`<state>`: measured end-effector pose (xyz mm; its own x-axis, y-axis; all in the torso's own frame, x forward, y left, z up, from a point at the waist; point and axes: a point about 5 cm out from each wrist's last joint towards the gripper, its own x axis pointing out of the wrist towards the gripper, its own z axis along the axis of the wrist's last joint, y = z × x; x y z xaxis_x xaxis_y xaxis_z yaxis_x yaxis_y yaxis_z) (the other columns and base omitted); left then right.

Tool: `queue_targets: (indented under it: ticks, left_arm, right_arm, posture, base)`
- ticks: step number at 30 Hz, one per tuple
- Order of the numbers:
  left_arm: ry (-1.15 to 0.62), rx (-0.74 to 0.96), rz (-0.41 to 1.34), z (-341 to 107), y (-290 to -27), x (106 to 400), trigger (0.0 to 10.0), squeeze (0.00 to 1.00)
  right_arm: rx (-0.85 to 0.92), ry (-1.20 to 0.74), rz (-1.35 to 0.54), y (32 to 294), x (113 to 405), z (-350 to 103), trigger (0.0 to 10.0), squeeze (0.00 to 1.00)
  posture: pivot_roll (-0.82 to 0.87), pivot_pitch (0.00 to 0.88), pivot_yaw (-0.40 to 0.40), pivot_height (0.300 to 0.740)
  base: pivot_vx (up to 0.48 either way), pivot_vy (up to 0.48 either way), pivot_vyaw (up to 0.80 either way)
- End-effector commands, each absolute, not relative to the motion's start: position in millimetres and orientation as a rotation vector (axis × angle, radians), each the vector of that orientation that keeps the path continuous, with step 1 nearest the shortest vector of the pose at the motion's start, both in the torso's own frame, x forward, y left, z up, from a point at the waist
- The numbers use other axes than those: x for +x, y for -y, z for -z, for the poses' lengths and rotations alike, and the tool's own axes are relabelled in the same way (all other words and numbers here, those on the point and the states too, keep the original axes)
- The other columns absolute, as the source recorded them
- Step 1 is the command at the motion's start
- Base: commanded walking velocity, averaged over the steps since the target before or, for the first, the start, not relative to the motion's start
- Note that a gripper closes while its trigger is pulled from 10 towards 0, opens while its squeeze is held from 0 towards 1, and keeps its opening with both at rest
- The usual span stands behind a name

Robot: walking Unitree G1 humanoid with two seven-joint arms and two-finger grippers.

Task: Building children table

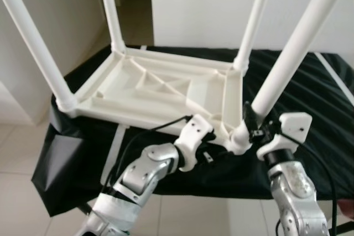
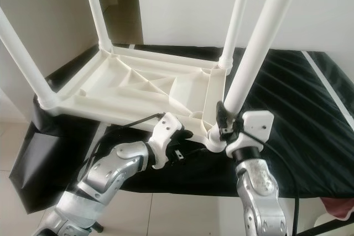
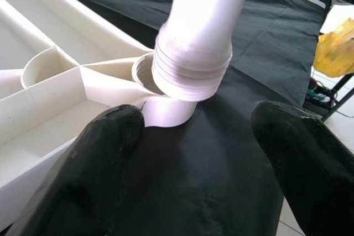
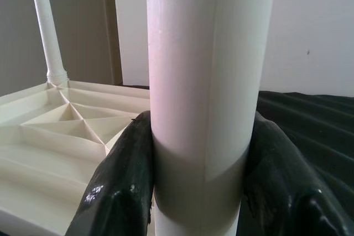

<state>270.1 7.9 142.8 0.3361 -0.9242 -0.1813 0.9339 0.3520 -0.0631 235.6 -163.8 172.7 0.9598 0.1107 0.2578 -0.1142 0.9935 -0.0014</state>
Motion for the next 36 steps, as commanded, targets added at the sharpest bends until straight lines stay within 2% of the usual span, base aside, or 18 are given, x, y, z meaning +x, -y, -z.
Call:
queue_targets:
  ticks: [1,23,36]
  left_arm:
    - [-0.195,0.047,1.315,-146.4,-5.9,263.8,10.0,0.0]
    - [-0.2,0.04,1.299,-157.1,-4.3,264.5,10.0,0.0]
    - [-0.202,0.038,1.294,-158.1,-4.5,265.1,10.0,0.0]
  right_arm:
    - [0.0,0.179,-0.125,162.3,235.0,-157.2,10.0,0.0]
    - [0.017,0.172,-0.125,162.9,261.6,-158.5,10.0,0.0]
    - [0.01,0.174,-0.109,165.5,251.7,-154.4,10.0,0.0]
  posture:
    - [0.01,0.0,-0.037,0.74]
    - [0.02,0.0,-0.023,0.74]
    - [0.01,0.0,-0.022,0.74]
  base:
    - [0.0,0.0,0.0]
    - [0.0,0.0,0.0]
    - [0.0,0.0,0.0]
